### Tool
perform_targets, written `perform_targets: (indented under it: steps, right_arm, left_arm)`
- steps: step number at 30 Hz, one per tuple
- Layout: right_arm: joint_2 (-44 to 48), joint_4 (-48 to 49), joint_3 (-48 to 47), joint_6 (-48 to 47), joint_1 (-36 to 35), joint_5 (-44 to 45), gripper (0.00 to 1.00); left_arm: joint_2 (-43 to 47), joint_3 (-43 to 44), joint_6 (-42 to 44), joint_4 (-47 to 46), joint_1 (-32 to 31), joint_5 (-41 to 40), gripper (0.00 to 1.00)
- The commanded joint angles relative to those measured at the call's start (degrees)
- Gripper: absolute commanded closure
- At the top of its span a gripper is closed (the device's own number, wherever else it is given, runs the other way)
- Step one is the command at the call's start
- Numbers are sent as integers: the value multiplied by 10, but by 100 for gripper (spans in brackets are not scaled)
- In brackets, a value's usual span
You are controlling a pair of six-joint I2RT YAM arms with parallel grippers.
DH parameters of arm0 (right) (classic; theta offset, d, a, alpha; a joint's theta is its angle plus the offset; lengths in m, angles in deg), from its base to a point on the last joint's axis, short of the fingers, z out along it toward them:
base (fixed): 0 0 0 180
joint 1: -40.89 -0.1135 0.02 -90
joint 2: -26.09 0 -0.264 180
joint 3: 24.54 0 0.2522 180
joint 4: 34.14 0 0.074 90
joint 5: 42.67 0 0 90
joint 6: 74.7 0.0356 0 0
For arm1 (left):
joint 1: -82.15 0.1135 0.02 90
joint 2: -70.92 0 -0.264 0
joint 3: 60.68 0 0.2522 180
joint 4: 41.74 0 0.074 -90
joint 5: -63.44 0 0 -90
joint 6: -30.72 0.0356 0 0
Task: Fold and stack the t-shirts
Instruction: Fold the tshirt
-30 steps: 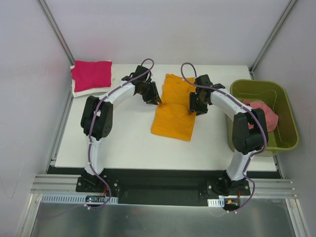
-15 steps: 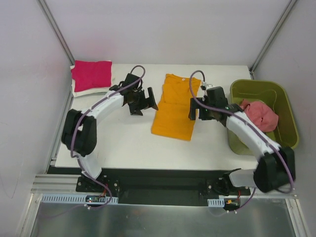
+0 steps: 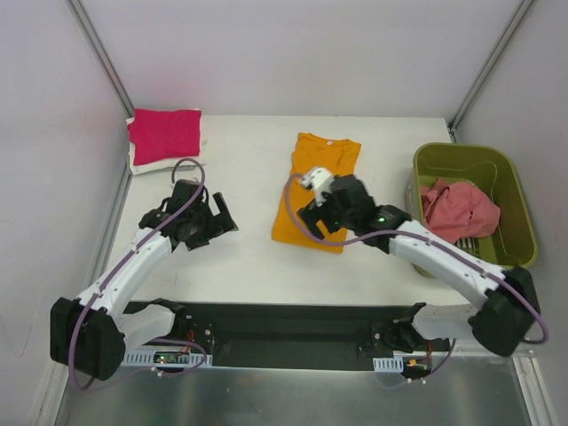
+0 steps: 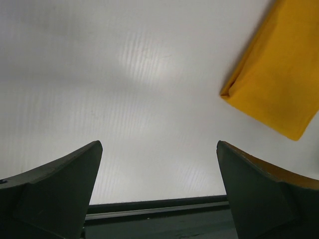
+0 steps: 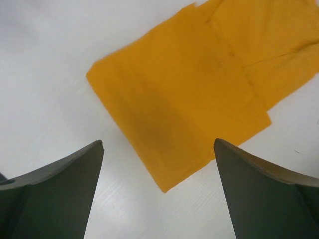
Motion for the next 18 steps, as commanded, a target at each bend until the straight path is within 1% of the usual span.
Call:
perform_targets:
  steps: [1, 2, 3, 5, 7, 9, 11, 12, 14, 15, 18]
  right_arm:
    - [-88, -93, -74, -136, -62, 88, 3]
    - [-132, -107, -92, -138, -67, 93, 2]
    - [-149, -132, -104, -137, -70, 109, 1]
    - [-205, -148, -131, -141, -77, 125, 1]
    - [-237, -161, -145, -147, -84, 139, 8]
    - [-274, -172, -150, -147, -92, 147, 12]
    - [-292, -171, -146, -142, -95, 146, 16]
    - [-299, -173, -145, -139, -97, 130, 20]
    - [-311, -175, -132, -134, -99, 119, 23]
    - [-313, -168, -126, -130, -99, 112, 24]
    - [-316, -137, -106, -125, -99, 101, 32]
  left_arm:
    - [60, -31, -20, 58, 16, -49, 1]
    - [73, -41, -22, 61, 19, -58, 1]
    - [78, -46, -25, 68, 20, -60, 1]
    - [89, -53, -26, 75, 23, -63, 1]
    - [94, -59, -27, 83, 25, -66, 1]
    - [96, -62, -26, 90, 27, -72, 1]
    - [94, -63, -27, 98, 28, -80, 1]
    - [95, -63, -31, 100, 29, -80, 1]
    - [93, -63, -33, 100, 29, -80, 1]
    - [94, -62, -37, 101, 29, -82, 1]
    - [89, -60, -37, 101, 30, -92, 1]
